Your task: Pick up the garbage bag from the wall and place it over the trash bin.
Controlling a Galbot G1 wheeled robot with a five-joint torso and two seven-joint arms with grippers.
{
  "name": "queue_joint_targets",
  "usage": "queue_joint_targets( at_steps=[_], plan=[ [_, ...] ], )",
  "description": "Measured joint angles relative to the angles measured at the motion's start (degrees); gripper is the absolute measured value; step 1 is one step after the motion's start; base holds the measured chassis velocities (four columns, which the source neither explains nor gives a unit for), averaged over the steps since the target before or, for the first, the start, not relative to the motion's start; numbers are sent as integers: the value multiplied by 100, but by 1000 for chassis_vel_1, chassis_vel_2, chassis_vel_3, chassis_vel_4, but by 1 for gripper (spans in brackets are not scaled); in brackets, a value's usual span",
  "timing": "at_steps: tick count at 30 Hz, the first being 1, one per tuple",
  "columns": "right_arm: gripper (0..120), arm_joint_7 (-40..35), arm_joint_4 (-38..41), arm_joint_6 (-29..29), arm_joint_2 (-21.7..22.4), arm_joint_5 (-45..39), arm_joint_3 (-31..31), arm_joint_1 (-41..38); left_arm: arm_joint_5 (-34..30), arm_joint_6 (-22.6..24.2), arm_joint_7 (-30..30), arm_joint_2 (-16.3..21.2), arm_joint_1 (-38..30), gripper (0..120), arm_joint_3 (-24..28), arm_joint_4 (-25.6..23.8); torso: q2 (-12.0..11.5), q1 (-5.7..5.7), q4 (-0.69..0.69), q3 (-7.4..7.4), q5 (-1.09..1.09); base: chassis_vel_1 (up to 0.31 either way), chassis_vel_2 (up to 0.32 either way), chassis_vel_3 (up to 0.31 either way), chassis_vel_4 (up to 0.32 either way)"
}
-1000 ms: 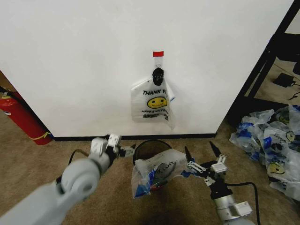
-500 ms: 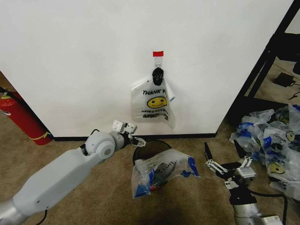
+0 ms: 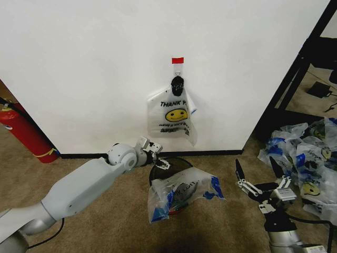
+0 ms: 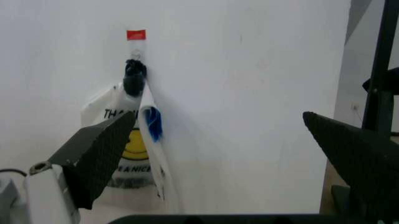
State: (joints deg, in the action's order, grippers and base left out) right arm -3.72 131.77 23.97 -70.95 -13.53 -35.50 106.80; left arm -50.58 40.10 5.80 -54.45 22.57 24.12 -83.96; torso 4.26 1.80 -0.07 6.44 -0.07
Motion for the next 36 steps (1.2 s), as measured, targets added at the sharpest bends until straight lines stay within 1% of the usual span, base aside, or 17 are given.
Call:
queue_joint_targets(
  at_steps=[1, 5, 7, 11, 13, 15, 16, 17, 19, 21, 22, 23, 26, 29, 31, 33, 36],
  plan=[
    [100, -13, 5, -32, 14, -30, -1, -9, 33, 0, 2, -23, 3, 99, 1, 34, 0, 0, 0, 0, 0, 0, 0, 0, 0],
    [100, -43, 9, -170, 63, -73, 21, -49, 70, -12, 101, -166, 38, 83, 1, 164, 0, 0, -1, 0, 0, 0, 0, 0, 0],
    [100, -52, 9, -190, 65, -71, 33, -58, 69, -15, 113, -192, 40, 80, 1, 188, 0, 0, -2, 0, 0, 0, 0, 0, 0],
    [100, -94, 13, -277, 75, -67, 69, -84, -25, -21, 151, -247, 50, 61, 14, 317, 0, 0, 0, 0, 1, 0, 0, 0, 0],
    [100, -99, 13, -285, 76, -67, 69, -85, -49, -17, 152, -250, 53, 58, 14, 328, 0, 0, 0, 0, 0, 0, 0, 0, 0],
    [100, -123, 12, -306, 78, -66, 69, -91, -85, -5, 152, -251, 56, 49, 17, 359, 0, 0, -1, 0, 0, 0, 0, 0, 0],
    [100, -127, 12, -310, 78, -67, 69, -93, -88, -4, 153, -249, 56, 49, 20, 365, 0, 0, -1, 0, 0, 0, 0, 0, 0],
    [100, -140, 11, -327, 80, -66, 69, -104, -91, -4, 157, -237, 56, 40, 40, 401, 0, 0, -1, 0, 0, 0, 0, 0, 0],
    [100, -154, 11, -343, 81, -65, 75, -118, -91, -5, 158, -237, 56, 32, 46, 438, 0, 0, 0, 0, 0, 0, 0, 0, 0],
    [100, -160, 11, -351, 81, -64, 79, -125, -91, -6, 158, -243, 56, 29, 46, 453, 0, 0, 0, 0, 0, 0, 0, 0, 0],
    [100, -167, 11, -360, 82, -62, 85, -132, -91, -7, 158, -253, 56, 25, 44, 468, 0, 0, 0, 0, 0, 0, 0, 0, 0],
    [100, -176, 11, -368, 82, -59, 90, -135, -92, -8, 158, -262, 57, 19, 42, 477, 0, 0, -2, 0, 0, 0, 0, 0, 0],
    [100, -192, 11, -378, 81, -49, 96, -143, -111, -8, 165, -268, 56, 7, 35, 477, 0, 0, -1, 0, 0, 0, 0, 0, 0],
    [100, -200, 11, -380, 77, -46, 98, -145, -132, -5, 153, -270, 56, 4, 26, 472, 0, 0, -1, 0, 1, 0, 0, 0, 0],
    [100, -211, 7, -382, 68, -35, 103, -144, -250, 12, -10, -284, 58, 0, 13, 446, 1, 0, 0, 0, 0, 0, 0, 0, 0],
    [100, -219, -17, -382, 66, -21, 103, -142, -361, 45, -139, -282, 85, 0, -18, 399, 1, 0, -2, 0, 0, 0, 0, 0, 0],
    [100, -246, -45, -395, 62, -8, 112, -165, -634, 137, -380, -170, 177, 0, -115, 171, 1, 0, -2, 0, 0, 0, 0, 0, 0]
  ],
)
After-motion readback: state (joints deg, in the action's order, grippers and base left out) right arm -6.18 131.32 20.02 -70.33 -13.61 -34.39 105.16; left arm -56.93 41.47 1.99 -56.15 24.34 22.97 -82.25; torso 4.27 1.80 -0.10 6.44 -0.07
